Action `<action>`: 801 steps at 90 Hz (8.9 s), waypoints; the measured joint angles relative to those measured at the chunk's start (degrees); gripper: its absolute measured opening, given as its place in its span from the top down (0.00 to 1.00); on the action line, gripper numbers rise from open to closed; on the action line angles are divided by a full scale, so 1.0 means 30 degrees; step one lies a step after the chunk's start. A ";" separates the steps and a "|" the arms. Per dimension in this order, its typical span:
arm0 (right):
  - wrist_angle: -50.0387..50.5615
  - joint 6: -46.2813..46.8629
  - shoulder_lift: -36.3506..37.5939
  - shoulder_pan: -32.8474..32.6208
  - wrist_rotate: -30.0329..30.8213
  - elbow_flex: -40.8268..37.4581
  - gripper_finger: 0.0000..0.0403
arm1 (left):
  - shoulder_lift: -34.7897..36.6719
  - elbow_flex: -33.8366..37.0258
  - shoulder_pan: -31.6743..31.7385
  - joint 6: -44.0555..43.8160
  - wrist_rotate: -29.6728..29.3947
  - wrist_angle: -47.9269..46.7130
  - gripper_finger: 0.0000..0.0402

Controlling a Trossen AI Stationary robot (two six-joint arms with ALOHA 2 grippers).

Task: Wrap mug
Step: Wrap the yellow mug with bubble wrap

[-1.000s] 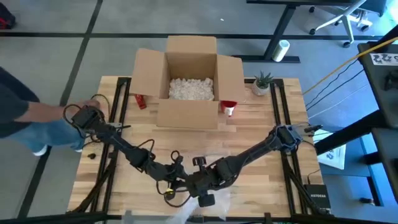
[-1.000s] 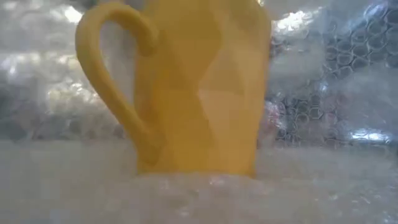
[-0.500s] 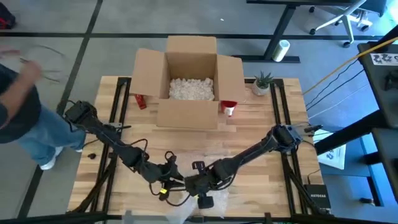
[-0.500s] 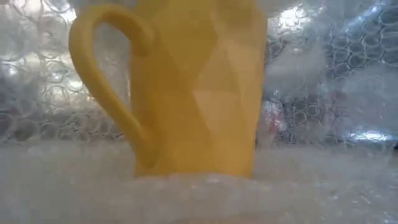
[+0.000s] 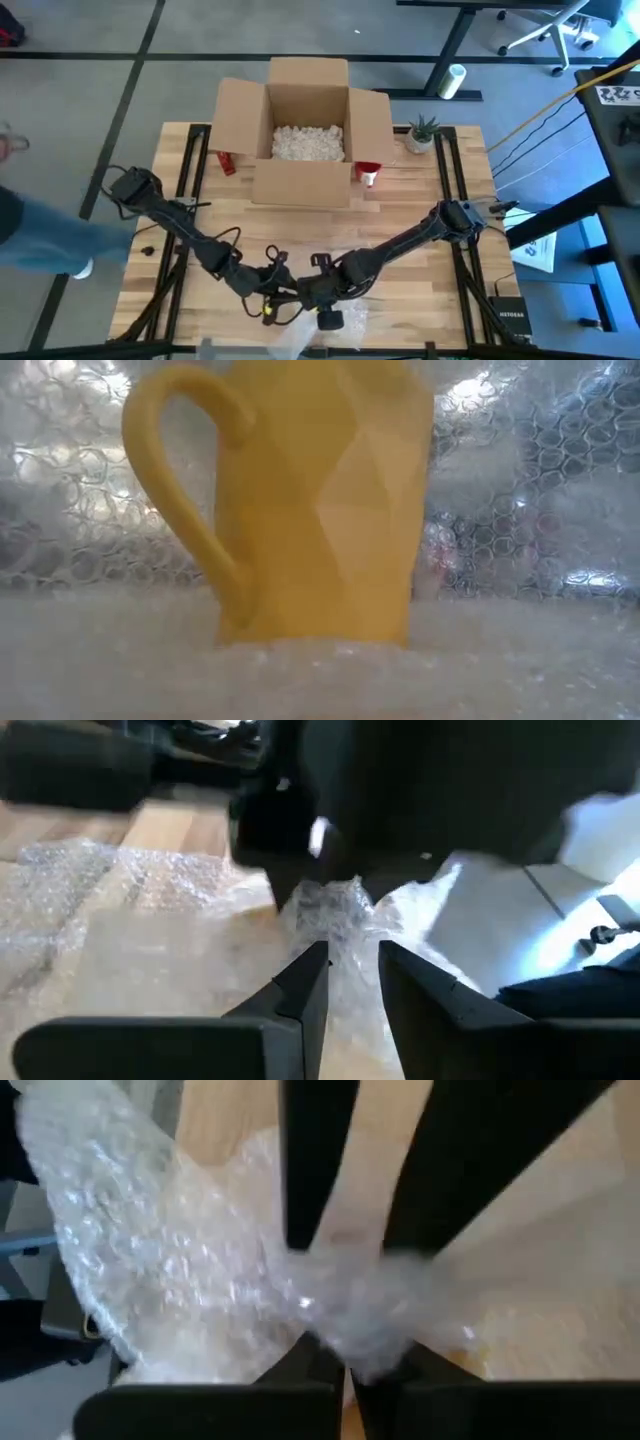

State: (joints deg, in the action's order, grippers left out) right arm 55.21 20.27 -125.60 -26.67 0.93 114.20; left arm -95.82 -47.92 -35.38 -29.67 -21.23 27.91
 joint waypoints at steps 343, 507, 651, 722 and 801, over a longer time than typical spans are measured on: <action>-0.4669 0.0948 -0.0912 0.0090 -0.0856 -0.2232 1.00 | 0.0568 -0.2375 -0.3899 -0.4758 -0.2168 -0.5026 0.82; -0.0280 0.1476 -0.1909 -0.0795 0.4330 0.4464 1.00 | -0.1687 -0.2404 -0.1707 -0.4465 -0.3955 -0.5510 0.82; -0.3772 0.1222 -0.1800 0.1602 -0.0892 -0.1718 1.00 | 0.1333 -0.2346 -0.4088 -0.6880 -0.4329 -0.8042 0.82; -0.6574 0.3255 -0.1953 0.1658 -0.0589 -0.1550 1.00 | -0.0426 -0.2369 -0.3223 -0.5053 -0.6479 -0.6463 0.82; 0.1575 0.2306 -0.1902 -0.0050 0.1499 0.5729 1.00 | -0.0055 -0.2382 -0.2434 -0.6979 -0.7323 -1.0175 0.82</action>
State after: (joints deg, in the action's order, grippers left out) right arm 59.94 27.19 -131.31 -26.82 5.43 131.39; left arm -95.98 -55.07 -42.68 -50.61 -43.20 -2.61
